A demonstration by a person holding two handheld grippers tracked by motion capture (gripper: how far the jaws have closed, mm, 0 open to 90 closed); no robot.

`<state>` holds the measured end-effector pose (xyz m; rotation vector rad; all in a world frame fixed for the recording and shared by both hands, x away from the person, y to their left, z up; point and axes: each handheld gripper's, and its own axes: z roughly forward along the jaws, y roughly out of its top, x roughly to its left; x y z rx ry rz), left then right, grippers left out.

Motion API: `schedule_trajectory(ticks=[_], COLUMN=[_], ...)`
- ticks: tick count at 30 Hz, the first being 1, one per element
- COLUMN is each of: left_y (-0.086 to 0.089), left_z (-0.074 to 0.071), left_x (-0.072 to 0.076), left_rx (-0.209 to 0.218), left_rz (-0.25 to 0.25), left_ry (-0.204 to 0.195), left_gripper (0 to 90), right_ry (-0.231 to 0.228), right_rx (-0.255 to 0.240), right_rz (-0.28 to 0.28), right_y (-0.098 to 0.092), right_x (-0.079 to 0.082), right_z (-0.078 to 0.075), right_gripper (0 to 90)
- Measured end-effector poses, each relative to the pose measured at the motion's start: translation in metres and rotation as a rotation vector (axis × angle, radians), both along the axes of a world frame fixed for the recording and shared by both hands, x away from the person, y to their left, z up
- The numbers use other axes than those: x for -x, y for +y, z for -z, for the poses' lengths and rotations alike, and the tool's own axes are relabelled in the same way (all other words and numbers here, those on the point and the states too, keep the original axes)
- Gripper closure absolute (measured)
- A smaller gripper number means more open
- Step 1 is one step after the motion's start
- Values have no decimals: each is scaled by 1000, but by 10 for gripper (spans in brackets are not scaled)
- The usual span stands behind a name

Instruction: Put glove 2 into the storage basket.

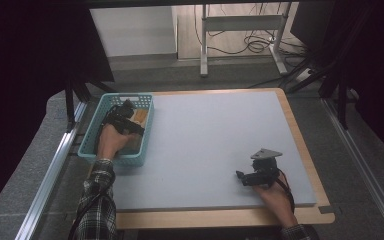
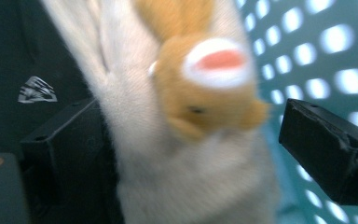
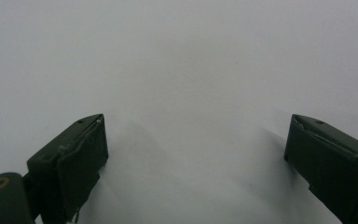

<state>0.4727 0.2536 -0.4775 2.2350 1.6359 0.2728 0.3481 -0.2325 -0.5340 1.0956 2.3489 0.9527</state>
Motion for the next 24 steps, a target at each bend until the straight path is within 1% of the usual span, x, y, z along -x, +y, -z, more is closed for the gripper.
schedule_trajectory(ticks=[1,2,3,5,7,8,9,10,12,13,14,16,18,19,21,23,24], left_y=[1,3,4,7,12,14,17,18,19,20,21,23,22,21,17,12,9], left_z=[-7,-12,-17,-27,-33,-34,-34,-32,-24,-19,-15,-1,6,10,16,18,19], left_x=[2,3,4,7,11,12,13,13,12,11,10,6,3,1,-2,-4,-5], left_rx=[8,14,20,15,2,-8,-18,-36,-97,-115,-116,-98,-88,-74,-39,-29,-39], left_rz=[2,3,-3,-20,-48,-63,-77,-93,-105,-107,-108,-105,-100,-92,-79,-68,-65], left_ry=[-20,-29,-48,-85,-124,-138,-145,-142,-123,-104,-88,-43,-26,-18,-6,-7,-9], left_gripper=[74,76,79,105,211,303,433,539,698,736,776,811,834,840,848,852,856], right_ry=[0,0,0,0,0,0,0,0,0,0,0,0,0,0,0,0,0], right_rx=[0,1,1,1,1,1,1,1,0,0,0,0,0,0,0,1,0], right_rz=[0,0,-1,-1,-1,-1,-1,-1,0,-1,0,0,0,-1,-1,-1,0], right_y=[0,0,0,0,0,0,0,0,0,0,0,0,0,0,0,0,0], right_x=[0,0,0,0,0,0,0,0,0,0,0,0,0,0,0,0,0], right_z=[0,0,0,0,0,0,0,0,0,0,0,0,0,0,0,0,0], right_gripper=[57,57,57,57,57,57,57,57,57,57,57,57,57,57,57,57,57])
